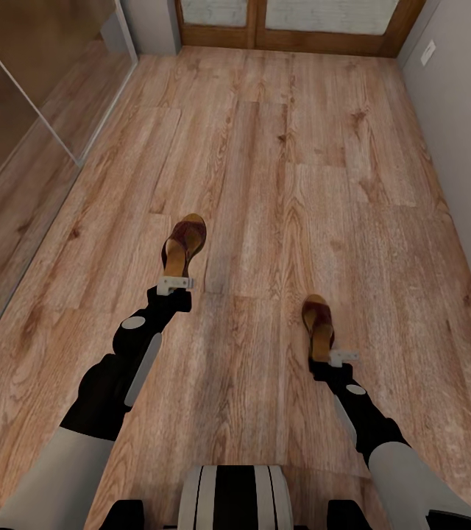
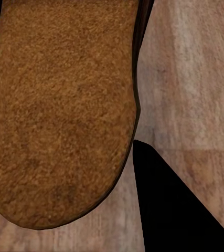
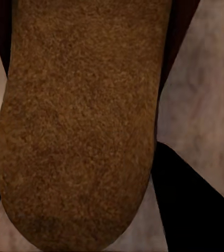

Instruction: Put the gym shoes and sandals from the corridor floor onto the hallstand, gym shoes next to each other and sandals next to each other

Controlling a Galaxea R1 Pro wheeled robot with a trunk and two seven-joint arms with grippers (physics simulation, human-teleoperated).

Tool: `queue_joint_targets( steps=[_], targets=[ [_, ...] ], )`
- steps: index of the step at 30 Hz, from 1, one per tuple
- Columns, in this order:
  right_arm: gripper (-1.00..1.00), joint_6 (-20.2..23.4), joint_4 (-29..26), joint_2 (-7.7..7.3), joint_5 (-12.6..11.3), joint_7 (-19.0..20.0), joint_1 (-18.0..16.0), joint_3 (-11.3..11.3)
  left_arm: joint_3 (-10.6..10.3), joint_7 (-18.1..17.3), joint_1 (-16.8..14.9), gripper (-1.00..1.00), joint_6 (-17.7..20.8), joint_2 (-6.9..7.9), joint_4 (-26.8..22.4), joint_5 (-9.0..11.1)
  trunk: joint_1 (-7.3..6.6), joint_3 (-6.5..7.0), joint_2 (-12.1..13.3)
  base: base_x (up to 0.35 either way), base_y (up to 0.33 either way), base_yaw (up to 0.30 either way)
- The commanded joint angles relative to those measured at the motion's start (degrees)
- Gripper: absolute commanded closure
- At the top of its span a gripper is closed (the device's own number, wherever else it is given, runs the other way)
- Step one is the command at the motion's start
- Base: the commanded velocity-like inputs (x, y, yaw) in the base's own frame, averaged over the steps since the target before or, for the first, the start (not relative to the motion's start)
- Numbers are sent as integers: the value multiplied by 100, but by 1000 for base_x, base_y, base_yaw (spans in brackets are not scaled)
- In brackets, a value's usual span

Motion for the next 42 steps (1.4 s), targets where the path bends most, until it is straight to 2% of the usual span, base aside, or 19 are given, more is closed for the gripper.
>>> queue_joint_targets(
  steps=[1, 16, 25, 33, 36, 42],
  targets=[
    [100, 8, 1, 5, 40, 7, 1, -8, -10, 43, -3, 100, 31, 1, -6, 41, 0, -3, -1, 0, 0, 0],
    [100, 8, -63, 5, 38, 6, 1, -8, -4, 51, -3, 100, 31, 1, -38, 41, 0, -3, -1, 0, 0, 0],
    [100, 8, -553, 5, 34, 6, 1, -3, 3, 57, -3, 100, 37, 1, -43, 41, 0, -3, -1, 0, 0, 0],
    [100, 16, -805, 5, 37, 5, 1, -3, 5, 65, -3, 100, 51, 3, -47, 41, -21, 174, 10, 0, 0, 0],
    [100, 17, -1320, 5, 34, 10, 1, 7, -2, 67, 4, 100, 64, 18, -43, 41, -29, 241, 14, 0, 0, 0],
    [100, 78, -1966, 5, 39, 29, 1, 31, 3, 78, 41, 100, 41, 51, 36, 50, -44, 374, 22, 0, 0, 0]
  ],
)
